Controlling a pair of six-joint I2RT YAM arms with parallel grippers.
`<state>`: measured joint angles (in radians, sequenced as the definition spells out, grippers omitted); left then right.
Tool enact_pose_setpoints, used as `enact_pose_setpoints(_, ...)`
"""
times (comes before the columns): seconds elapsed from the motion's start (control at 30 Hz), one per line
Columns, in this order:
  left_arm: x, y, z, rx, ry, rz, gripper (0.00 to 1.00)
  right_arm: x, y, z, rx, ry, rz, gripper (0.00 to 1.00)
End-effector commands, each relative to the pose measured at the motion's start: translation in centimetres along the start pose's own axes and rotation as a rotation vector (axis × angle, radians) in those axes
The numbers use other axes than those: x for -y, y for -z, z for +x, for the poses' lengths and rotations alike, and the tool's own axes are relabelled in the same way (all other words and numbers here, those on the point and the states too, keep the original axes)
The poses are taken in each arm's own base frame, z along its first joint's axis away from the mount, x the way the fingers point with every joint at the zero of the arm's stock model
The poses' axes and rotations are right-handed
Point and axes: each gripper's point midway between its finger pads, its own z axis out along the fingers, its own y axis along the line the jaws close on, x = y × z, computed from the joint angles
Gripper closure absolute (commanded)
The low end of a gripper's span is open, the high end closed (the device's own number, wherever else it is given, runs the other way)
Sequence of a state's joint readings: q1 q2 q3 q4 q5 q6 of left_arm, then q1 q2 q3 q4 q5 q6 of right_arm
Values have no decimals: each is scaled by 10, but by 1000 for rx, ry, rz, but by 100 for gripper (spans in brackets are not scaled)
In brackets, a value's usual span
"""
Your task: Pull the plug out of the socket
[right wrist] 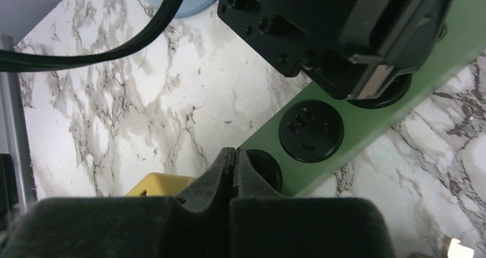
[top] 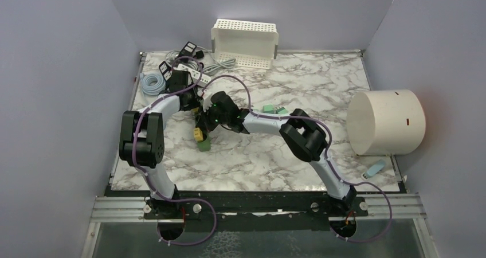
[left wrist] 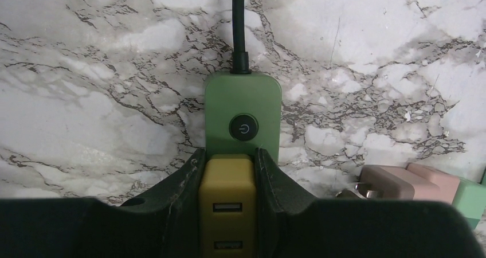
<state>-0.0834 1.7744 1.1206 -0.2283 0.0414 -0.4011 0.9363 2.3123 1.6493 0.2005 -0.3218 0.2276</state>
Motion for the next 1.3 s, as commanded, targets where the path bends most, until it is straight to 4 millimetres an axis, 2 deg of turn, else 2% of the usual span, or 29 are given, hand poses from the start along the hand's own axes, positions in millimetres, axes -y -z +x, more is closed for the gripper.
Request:
enact_pose_setpoints(0.0,-1,-6,-8,-2,29,19,100,2,-13,45,-125,-46,9,99)
enact_pose_setpoints(0.1,0,-2,-20,14,32,39,100,9,-19,67,-189,-97,33,99)
enact_pose_setpoints(0.17,1,6,-36,41,30,53,100,13,-22,80,-224,-128,49,99)
enact_pose_setpoints(0.33,-2,30,-81,113,0,48,100,28,-24,91,-249,-204,88,99)
enact_pose_setpoints(0.5,-5,54,-117,192,-41,6,100,40,-22,103,-268,-290,79,99)
enact_pose_setpoints(0.6,-3,64,-132,223,-69,-1,100,44,-23,111,-281,-332,58,99)
enact_pose_setpoints(0.8,4,77,-150,243,-100,11,100,49,-27,123,-317,-402,18,99)
enact_pose_setpoints(0.93,4,77,-143,224,-94,17,100,51,-29,128,-336,-445,-18,99)
enact_pose_setpoints(1.1,-8,67,-109,167,-61,1,100,61,-30,128,-343,-555,-59,99)
enact_pose_setpoints(1.13,-7,71,-105,175,-55,9,100,64,-30,129,-345,-596,-69,99)
enact_pose_setpoints(1.2,-10,68,-87,159,-43,18,100,65,-30,125,-343,-664,-96,99)
enact_pose_setpoints(1.27,-11,68,-77,162,-37,34,100,64,-33,122,-352,-703,-107,99)
